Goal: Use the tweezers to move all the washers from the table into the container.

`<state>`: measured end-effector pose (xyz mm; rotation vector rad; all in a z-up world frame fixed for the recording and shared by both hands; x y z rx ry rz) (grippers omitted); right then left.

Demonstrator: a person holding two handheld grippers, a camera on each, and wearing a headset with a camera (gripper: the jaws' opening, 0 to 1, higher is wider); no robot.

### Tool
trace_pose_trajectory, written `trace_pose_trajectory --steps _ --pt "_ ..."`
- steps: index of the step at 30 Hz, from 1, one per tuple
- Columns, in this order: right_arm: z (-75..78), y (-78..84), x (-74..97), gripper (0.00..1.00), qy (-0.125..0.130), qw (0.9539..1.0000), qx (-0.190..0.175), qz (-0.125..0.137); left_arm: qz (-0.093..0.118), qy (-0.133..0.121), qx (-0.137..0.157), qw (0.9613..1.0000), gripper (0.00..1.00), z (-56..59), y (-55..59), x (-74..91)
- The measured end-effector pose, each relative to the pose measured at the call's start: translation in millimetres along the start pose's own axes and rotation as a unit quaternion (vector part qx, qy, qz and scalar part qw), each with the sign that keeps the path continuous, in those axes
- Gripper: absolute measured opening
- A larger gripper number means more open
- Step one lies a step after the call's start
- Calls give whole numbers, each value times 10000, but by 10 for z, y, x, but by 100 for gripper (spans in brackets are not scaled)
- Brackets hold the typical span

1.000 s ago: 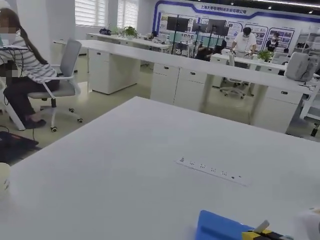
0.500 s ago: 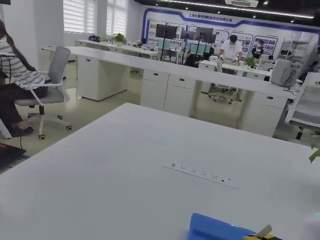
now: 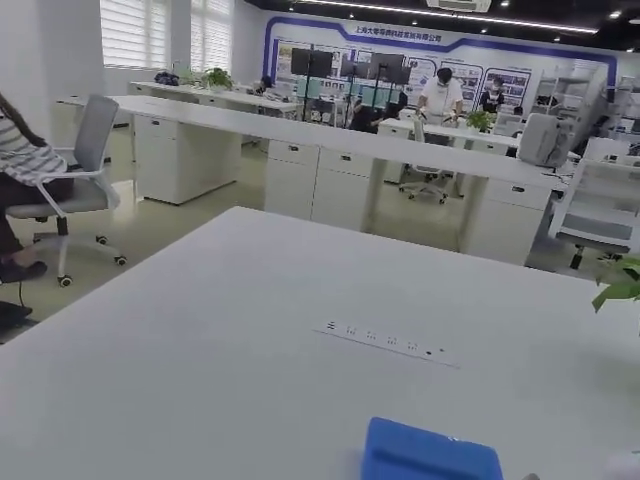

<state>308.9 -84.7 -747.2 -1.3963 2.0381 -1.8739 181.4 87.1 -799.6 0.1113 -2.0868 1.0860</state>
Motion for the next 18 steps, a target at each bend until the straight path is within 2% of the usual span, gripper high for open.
trace_pose_trajectory --steps 8,18 --pt "24 153 6 3 35 9999 -120 -95 -4 -1 -5 10000 88 -1 -2 0" --pt "46 368 -68 3 48 9992 -209 -345 -47 24 -23 10000 88 7 4 -2"
Point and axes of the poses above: the centre of the closed fingertips' face, and the gripper's own axes: x roughly backward along the fingers, z roughly to its right, y roughly out of its underside, the point moved 3 cm from there along x, roughly backward along the fingers, and after that the axes turned 12 degrees about -x, right-handed, at the moved point
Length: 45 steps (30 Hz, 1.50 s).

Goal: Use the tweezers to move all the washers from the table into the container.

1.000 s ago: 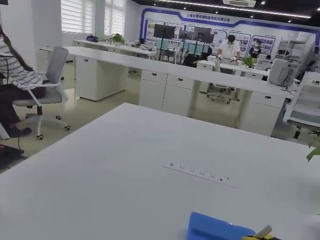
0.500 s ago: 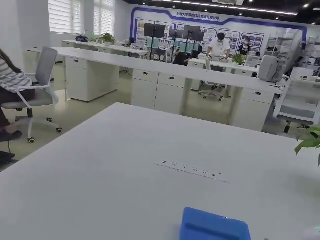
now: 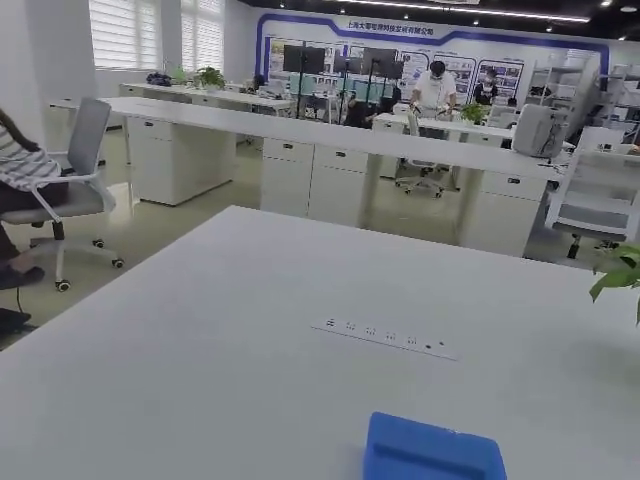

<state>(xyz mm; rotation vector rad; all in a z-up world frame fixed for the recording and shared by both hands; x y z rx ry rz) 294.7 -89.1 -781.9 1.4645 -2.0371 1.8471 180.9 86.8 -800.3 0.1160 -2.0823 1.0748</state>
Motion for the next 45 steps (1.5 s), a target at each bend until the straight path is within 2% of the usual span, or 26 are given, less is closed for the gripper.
trace_pose_trajectory --steps 8,17,25,30,34,45 --pt "51 52 -23 3 53 9999 -25 -91 27 -51 0 10000 88 -17 -7 6" --pt "57 95 -81 3 63 9998 -50 -159 13 55 38 10000 89 15 0 -1" --pt "65 156 -123 3 78 9997 -42 -228 -32 32 30 10000 89 7 12 -6" --pt "71 172 -137 3 155 9996 106 -208 -59 49 6 10000 89 15 16 -10" --pt "81 191 -154 3 159 9995 111 -251 -68 51 6 10000 89 16 17 -9" --pt "83 194 -157 3 196 9995 172 -168 -101 41 11 9999 88 11 29 -10"
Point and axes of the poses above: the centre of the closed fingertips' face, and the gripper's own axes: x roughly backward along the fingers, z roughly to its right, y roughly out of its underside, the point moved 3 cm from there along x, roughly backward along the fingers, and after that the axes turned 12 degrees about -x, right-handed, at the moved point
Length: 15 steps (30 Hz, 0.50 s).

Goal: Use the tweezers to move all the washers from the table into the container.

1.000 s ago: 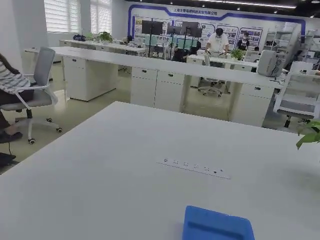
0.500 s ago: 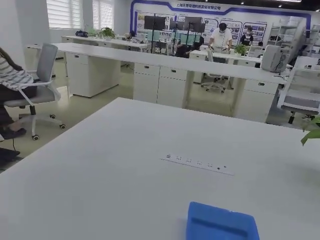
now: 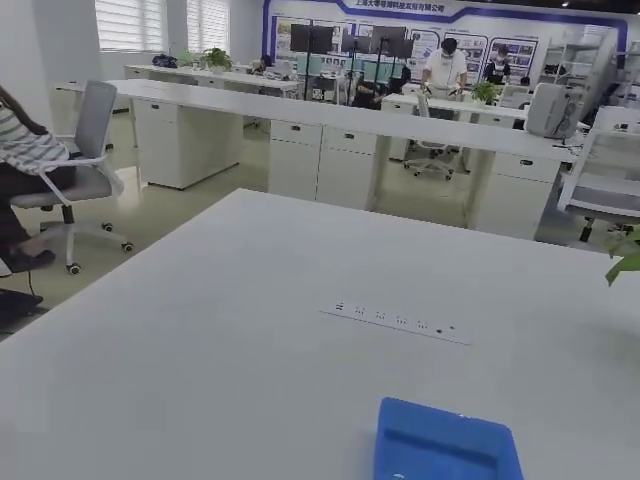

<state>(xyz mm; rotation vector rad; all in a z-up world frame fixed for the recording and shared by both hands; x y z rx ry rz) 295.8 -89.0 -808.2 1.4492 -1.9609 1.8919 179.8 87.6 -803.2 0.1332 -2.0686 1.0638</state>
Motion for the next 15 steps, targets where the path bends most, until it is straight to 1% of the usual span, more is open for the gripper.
trace_pose_trajectory --steps 5,8,15 --pt "-8 13 3 2 -22 9999 135 41 -6 -1 -1 10000 88 0 2 -3" --pt "-10 12 -1 2 -30 9997 221 23 -9 -6 0 10000 88 -1 5 -7" --pt "-2 12 7 1 -30 9999 153 -40 -3 -23 11 10000 88 -10 3 -2"
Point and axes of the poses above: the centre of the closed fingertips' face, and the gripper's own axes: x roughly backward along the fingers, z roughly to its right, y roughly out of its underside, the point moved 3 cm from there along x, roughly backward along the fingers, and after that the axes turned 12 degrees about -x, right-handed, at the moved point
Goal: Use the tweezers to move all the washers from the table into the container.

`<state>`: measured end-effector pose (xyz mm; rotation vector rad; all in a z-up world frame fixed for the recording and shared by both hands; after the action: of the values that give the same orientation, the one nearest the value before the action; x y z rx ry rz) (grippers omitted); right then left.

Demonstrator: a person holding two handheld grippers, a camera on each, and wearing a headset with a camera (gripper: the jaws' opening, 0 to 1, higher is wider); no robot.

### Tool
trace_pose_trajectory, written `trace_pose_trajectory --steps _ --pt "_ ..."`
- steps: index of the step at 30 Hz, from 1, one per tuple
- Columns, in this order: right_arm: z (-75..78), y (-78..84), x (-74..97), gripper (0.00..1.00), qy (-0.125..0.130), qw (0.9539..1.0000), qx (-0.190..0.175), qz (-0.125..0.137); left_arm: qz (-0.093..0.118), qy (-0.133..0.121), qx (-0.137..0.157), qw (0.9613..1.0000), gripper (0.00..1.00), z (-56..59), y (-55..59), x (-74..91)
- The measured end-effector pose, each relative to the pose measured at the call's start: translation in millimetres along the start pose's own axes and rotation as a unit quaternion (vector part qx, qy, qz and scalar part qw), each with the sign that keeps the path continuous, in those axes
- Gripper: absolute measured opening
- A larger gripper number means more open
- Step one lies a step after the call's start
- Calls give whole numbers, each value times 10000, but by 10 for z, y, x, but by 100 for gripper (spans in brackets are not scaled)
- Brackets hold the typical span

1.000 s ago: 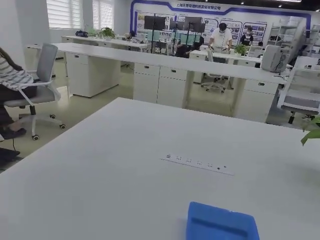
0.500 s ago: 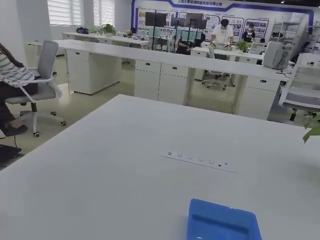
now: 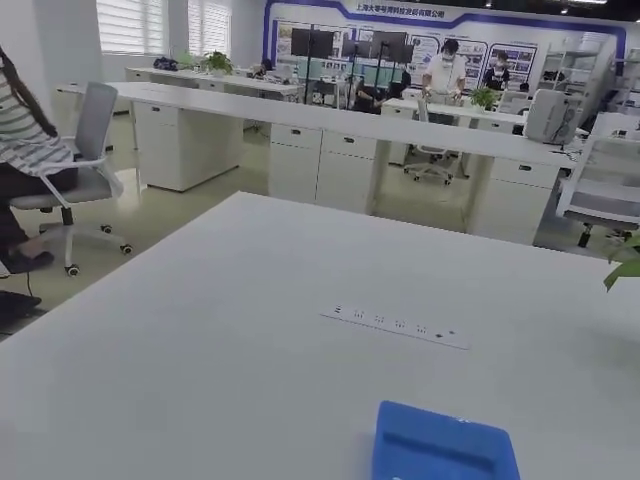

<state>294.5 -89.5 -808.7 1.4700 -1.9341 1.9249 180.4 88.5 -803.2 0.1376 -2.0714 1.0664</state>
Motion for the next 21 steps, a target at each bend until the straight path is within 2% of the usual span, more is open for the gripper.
trace_pose_trajectory --steps 7,21 --pt "0 -8 12 1 -1 10000 -7 -78 37 -23 22 10000 88 -11 -8 6" --pt "-6 -119 120 1 16 10000 6 34 76 -32 5 10000 88 -11 -18 14"
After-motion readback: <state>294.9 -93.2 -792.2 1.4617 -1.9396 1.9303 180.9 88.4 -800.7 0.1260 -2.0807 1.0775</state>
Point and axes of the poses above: the centre of the closed fingertips' face, and the gripper's own axes: x roughly backward along the fingers, z roughly to its right, y roughly out of its underside, the point moved 3 cm from there along x, roughly backward along the fingers, and after that the axes turned 12 degrees about -x, right-handed, at the moved point
